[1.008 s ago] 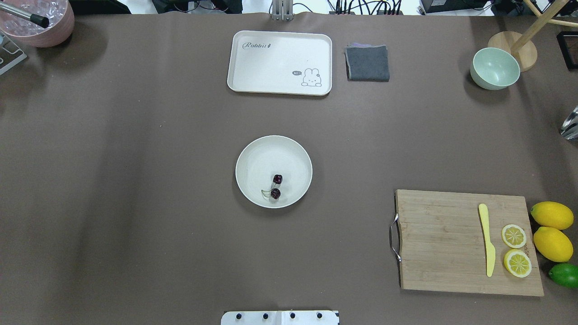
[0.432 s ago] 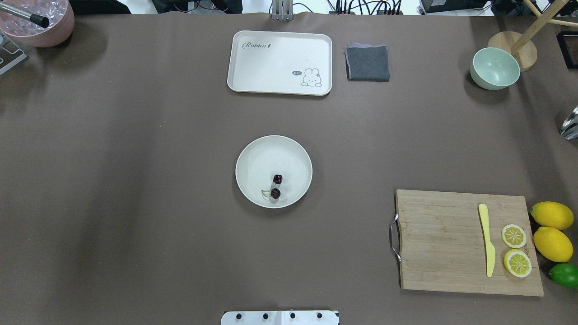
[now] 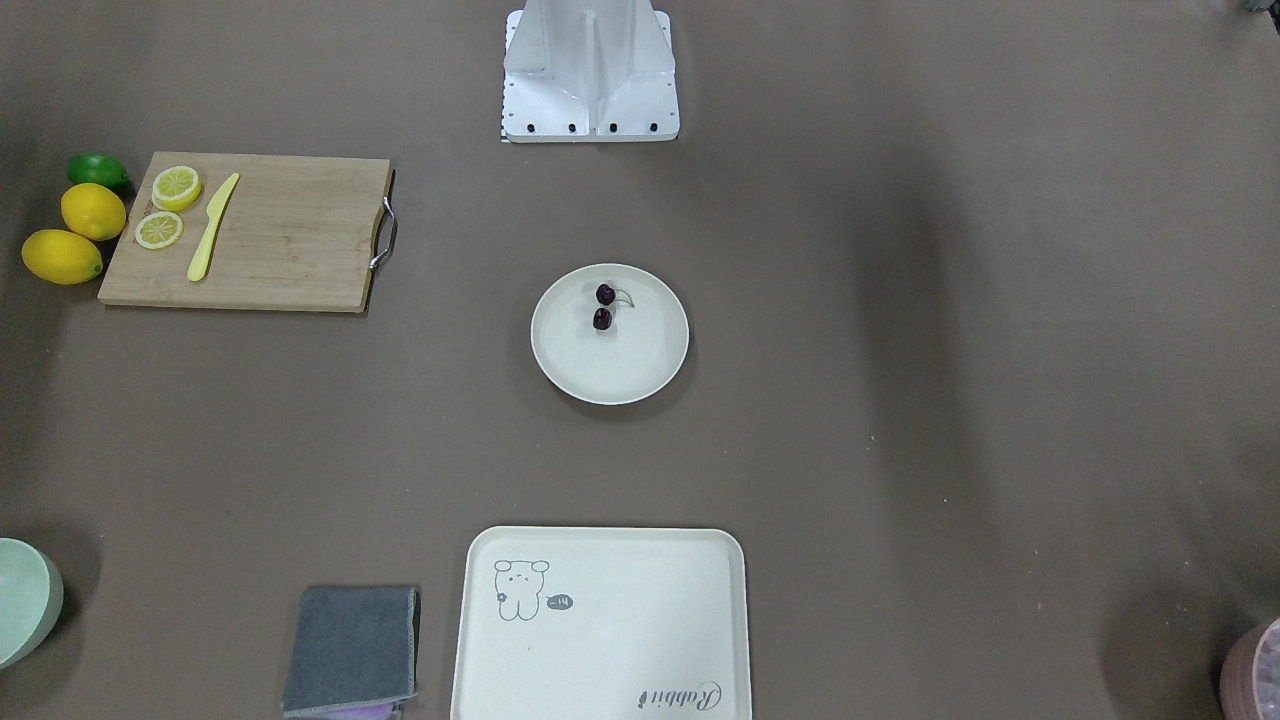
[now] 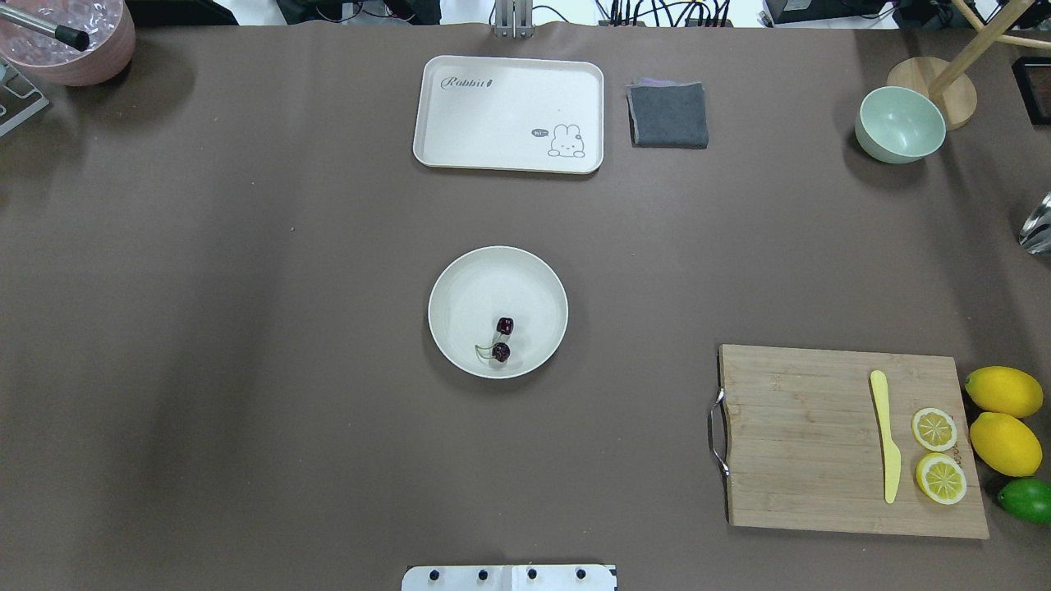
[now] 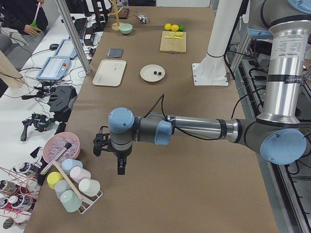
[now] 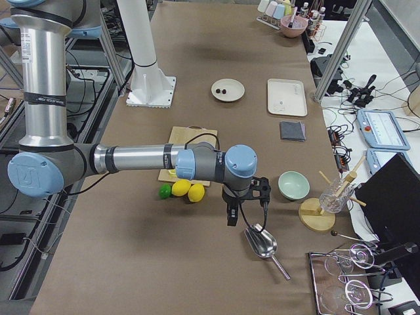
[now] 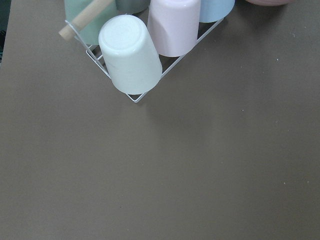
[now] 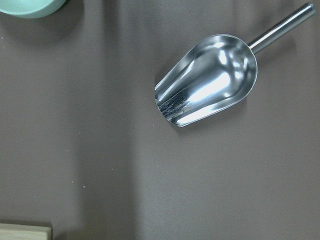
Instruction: Place red cherry on plate
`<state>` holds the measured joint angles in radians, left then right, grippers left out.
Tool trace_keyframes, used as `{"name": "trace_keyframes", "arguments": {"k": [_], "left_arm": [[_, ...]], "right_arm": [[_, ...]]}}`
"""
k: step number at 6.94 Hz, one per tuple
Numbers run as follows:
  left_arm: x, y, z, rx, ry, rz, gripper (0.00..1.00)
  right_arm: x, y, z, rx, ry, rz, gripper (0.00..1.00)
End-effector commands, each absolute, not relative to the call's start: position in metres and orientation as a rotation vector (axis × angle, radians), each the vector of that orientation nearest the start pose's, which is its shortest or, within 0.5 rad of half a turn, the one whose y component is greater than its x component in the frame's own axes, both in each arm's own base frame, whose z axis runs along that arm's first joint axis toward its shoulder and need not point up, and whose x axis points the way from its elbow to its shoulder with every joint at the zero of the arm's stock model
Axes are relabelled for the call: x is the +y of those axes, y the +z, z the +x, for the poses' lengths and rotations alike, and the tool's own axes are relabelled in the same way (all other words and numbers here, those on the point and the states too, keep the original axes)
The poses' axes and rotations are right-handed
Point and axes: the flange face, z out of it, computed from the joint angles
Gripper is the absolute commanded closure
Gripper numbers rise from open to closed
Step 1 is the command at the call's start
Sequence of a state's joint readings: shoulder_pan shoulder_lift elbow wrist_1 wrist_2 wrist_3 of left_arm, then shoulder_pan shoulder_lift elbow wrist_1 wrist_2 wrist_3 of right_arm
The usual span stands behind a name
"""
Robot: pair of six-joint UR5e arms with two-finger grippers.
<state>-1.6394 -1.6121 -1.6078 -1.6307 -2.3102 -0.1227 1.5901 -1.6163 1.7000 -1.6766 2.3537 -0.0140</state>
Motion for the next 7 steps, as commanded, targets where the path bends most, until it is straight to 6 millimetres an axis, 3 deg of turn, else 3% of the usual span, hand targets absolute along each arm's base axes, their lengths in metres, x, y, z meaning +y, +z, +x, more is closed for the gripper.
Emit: {"name": "trace_keyframes", "arguments": {"k": [1, 7], "left_arm": [[-0.5133, 0.6119, -0.1012, 0.741, -0.127, 0.119, 0.02], [-0.5168, 0.6082, -0.1017, 0.736, -0.125, 0.126, 0.02]], "right_arm": [[-0.4676, 0.6333, 0.0715, -0.786, 0.020, -0.021, 0.00], [-0.4685, 0.6370, 0.0714, -0.787, 0.031, -0.032, 0.00]]}}
